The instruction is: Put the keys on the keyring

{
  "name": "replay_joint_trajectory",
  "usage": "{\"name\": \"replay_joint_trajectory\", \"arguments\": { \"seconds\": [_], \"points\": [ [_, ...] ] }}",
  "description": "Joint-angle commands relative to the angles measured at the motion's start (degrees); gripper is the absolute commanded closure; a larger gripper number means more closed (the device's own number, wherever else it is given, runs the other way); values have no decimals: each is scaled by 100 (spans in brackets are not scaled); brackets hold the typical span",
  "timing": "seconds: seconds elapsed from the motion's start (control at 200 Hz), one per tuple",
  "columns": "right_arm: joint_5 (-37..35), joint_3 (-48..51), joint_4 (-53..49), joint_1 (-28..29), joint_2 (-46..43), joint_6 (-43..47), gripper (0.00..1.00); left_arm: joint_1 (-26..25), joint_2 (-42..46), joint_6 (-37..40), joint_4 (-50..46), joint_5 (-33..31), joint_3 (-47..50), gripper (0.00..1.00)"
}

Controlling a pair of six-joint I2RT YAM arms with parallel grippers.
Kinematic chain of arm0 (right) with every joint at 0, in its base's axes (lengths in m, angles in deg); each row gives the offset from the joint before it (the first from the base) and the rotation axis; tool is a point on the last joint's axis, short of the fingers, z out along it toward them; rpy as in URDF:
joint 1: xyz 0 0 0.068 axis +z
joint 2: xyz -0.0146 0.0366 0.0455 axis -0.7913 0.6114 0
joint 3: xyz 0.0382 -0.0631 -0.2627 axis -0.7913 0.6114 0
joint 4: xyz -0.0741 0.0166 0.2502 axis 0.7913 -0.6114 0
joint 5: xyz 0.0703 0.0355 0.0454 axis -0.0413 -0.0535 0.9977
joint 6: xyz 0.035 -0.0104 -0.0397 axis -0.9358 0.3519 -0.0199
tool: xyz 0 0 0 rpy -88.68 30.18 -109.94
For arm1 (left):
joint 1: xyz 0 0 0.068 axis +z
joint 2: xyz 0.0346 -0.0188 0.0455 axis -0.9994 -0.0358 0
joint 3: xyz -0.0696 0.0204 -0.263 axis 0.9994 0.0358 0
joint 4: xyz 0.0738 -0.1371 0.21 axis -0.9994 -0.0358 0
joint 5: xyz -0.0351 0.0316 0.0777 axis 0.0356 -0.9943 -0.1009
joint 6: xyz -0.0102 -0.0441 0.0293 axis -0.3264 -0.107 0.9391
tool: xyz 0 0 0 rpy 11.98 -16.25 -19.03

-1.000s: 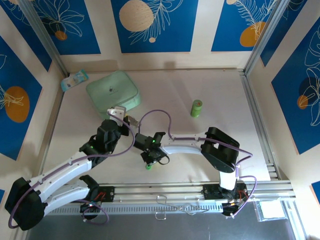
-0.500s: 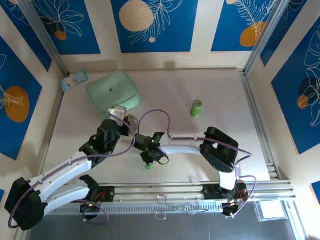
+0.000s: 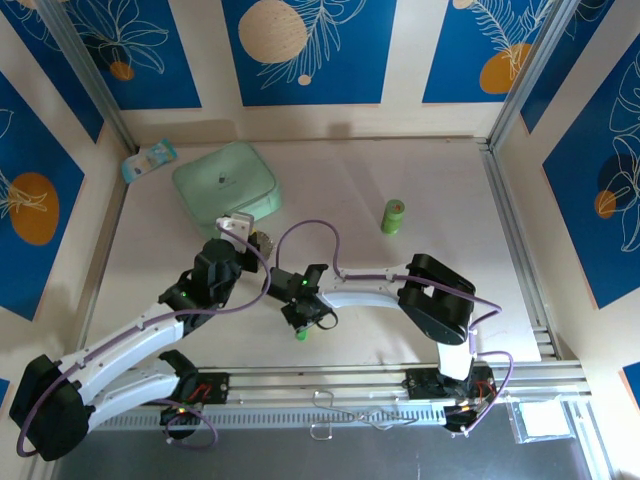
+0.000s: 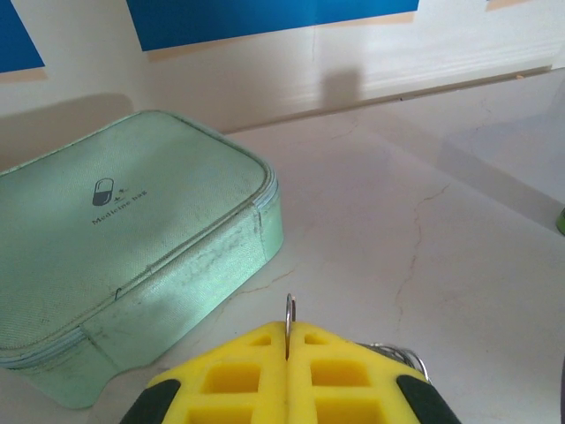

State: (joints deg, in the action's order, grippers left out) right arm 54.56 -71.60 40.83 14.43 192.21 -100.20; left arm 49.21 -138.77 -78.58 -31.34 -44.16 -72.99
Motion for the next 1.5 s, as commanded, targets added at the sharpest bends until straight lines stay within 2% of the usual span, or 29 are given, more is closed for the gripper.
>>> {"name": "replay_joint_trajectory", "arguments": {
  "seconds": [0.0, 0.215, 0.365, 0.57, 0.765, 0.91, 1.04, 1.155, 1.335, 1.495],
  "points": [
    [-124, -155, -206, 59, -8, -14, 83, 58, 92, 125, 345, 57, -2, 100],
    [-217, -243, -258, 111, -23, 16, 90, 58, 68, 151, 336, 71, 0, 100],
    [-276, -276, -283, 138, -47, 74, 99, 59, 50, 162, 345, 88, -1, 100],
    [-309, -235, -274, 144, -164, 109, 100, 57, 87, 197, 310, 76, -2, 100],
    [-321, 306, 279, 151, -937, 325, 100, 57, 120, 293, 292, 122, 2, 100],
    [-374, 1096, 944, 84, -1861, 891, 100, 58, 117, 584, 224, 522, -36, 100],
    [-89, 1800, 1438, -314, -2798, 1335, 100, 54, 154, 916, 196, 1110, -52, 100],
    [316, 2238, 1675, -934, -3487, 1827, 100, 55, 209, 1252, 178, 1658, -21, 100],
    [1409, 2738, 2101, -2041, -4367, 2620, 100, 54, 283, 1674, 109, 2510, -1, 100],
    [2110, 3100, 2649, -2419, -4973, 3377, 100, 51, 242, 1961, 117, 3355, 16, 100]
  ]
}}
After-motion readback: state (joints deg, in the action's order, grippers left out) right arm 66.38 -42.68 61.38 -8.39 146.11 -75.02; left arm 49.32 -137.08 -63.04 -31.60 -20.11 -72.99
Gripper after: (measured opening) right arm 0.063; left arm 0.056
